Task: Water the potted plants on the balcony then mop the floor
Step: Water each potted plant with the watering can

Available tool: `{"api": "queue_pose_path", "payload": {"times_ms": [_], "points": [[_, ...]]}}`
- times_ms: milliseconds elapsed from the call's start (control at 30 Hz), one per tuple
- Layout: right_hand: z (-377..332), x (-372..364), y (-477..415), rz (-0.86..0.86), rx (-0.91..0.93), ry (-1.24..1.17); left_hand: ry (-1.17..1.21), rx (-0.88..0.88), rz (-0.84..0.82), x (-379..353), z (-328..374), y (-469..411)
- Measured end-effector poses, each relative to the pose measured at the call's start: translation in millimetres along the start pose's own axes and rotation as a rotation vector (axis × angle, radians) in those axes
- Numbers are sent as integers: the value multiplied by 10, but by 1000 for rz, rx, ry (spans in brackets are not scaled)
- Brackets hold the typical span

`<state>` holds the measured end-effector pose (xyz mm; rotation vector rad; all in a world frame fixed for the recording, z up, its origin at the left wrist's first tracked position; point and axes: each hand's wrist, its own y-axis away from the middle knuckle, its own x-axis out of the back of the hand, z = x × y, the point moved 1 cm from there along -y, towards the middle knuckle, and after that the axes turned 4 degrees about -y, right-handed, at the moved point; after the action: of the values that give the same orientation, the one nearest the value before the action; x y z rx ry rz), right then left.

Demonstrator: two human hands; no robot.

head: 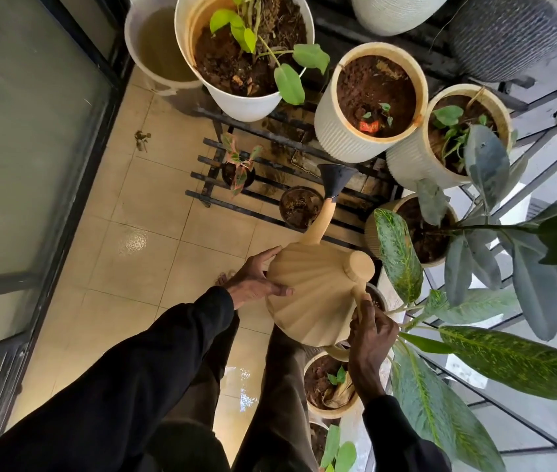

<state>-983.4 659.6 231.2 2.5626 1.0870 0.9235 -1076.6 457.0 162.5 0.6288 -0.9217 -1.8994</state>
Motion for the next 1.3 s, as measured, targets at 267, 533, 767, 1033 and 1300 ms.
{"api": "queue_pose_path", "payload": {"times_ms": [267,533,767,1033,1300], "points": [[-125,-225,52,-62,38,63,36,-8,3,256,-152,-34],[-388,-678,-24,-205,198,224,127,42,-3,661,-420,-48],[-764,-1151,-206,-364,315,378,310,45,18,938,-527,-108],[-1349,-1665,-355,-458,382,546,395,23,-48,1080,-544,-92],[-1535,-1885,-334,-425,348,700,451,18,-92,1112,-576,-135]]}}
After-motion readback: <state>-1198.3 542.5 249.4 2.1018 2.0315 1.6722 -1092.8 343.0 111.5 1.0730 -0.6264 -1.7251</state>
